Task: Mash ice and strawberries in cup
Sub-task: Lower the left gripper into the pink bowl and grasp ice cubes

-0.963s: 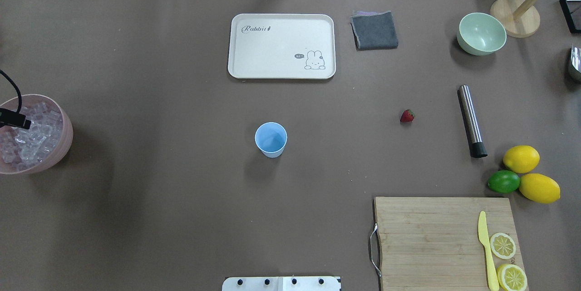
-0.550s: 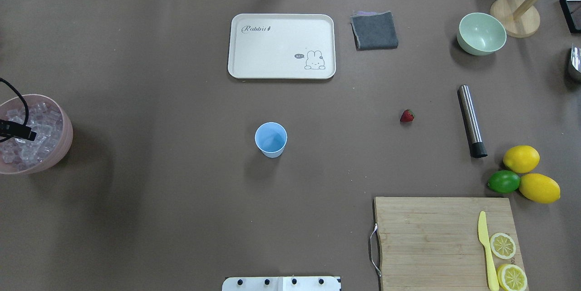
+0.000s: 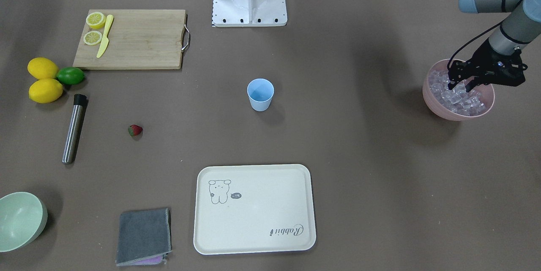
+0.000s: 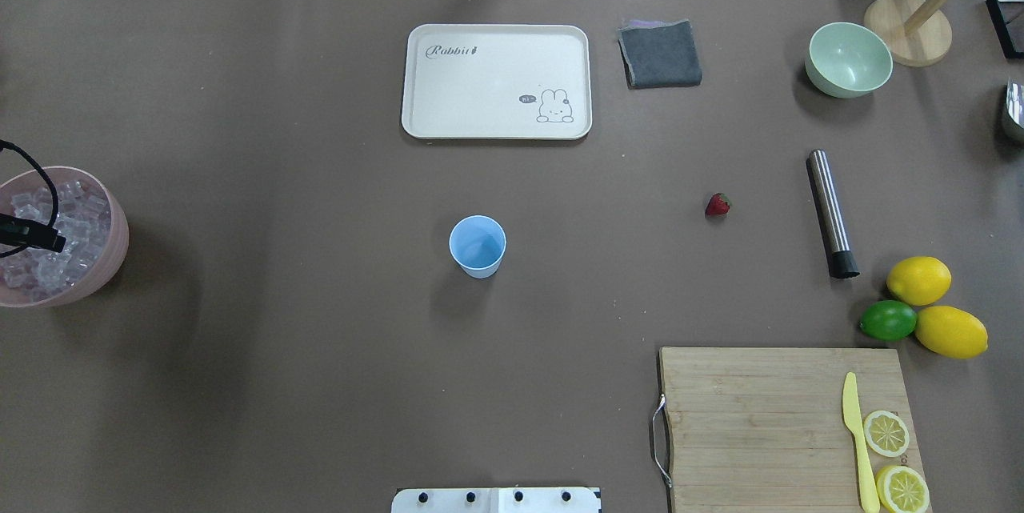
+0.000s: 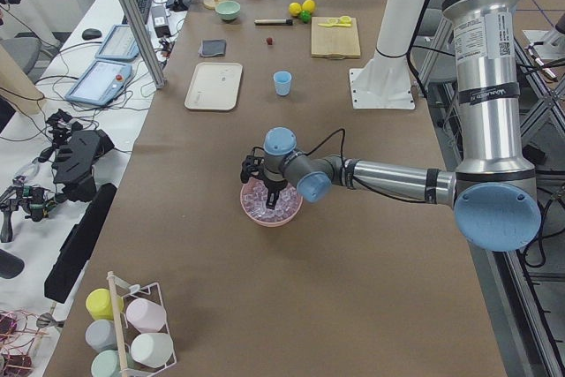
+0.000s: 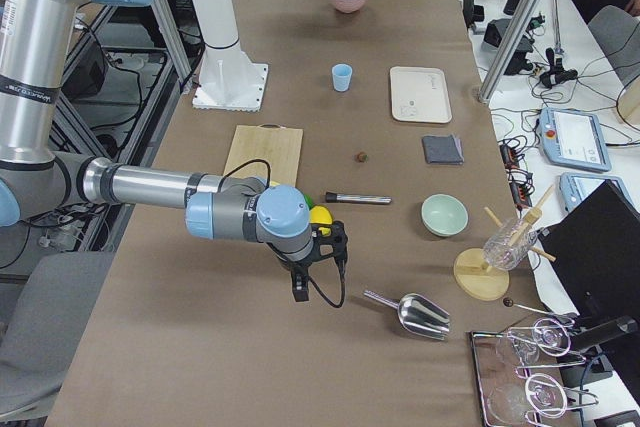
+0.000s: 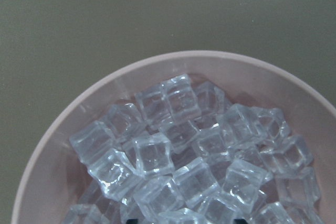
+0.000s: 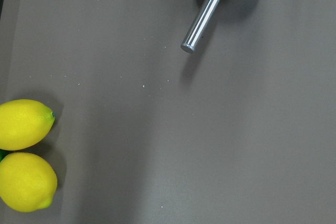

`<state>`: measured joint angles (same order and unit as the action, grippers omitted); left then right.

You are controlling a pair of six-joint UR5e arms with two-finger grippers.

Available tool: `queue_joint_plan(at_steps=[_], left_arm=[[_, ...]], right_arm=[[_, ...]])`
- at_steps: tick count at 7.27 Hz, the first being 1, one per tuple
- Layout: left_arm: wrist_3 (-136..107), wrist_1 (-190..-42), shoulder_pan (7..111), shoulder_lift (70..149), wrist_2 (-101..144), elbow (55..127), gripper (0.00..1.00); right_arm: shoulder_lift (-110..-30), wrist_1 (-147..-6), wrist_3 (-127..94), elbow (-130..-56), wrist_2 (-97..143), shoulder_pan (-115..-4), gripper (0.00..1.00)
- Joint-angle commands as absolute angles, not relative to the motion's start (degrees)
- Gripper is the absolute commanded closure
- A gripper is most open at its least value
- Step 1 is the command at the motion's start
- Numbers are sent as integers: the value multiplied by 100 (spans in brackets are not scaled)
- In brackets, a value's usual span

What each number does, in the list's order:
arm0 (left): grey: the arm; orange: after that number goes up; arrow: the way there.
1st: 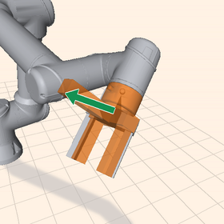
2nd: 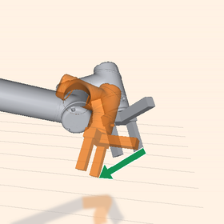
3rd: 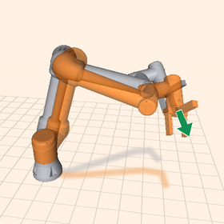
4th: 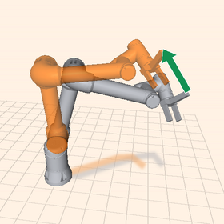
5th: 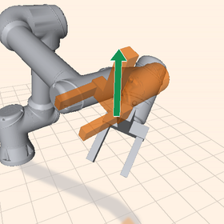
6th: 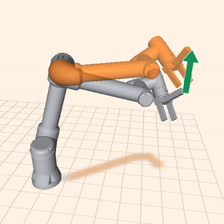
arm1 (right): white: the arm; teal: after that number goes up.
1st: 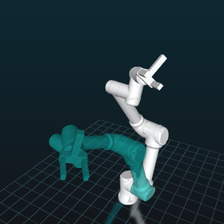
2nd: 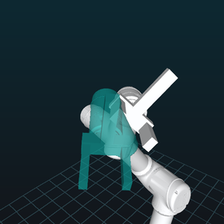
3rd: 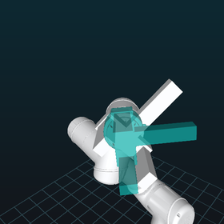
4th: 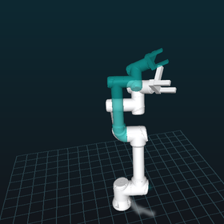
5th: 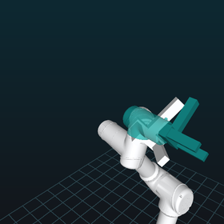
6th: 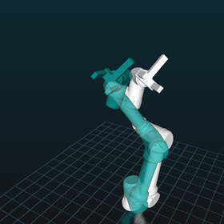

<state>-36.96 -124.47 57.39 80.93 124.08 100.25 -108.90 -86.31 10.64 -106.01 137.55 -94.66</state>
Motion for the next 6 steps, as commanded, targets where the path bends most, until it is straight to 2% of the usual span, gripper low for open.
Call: queue_joint_plan(at_steps=[1, 6], left_arm=[[-3648, -12437, 5739, 8121, 12445, 10020, 100], [-3112, -12340, 6371, 8077, 12990, 10204, 100]], right_arm=[[-10898, -8631, 1063, -10600, 13755, -9466, 0], [-10907, -8631, 1063, -10600, 13764, -9466, 0]])
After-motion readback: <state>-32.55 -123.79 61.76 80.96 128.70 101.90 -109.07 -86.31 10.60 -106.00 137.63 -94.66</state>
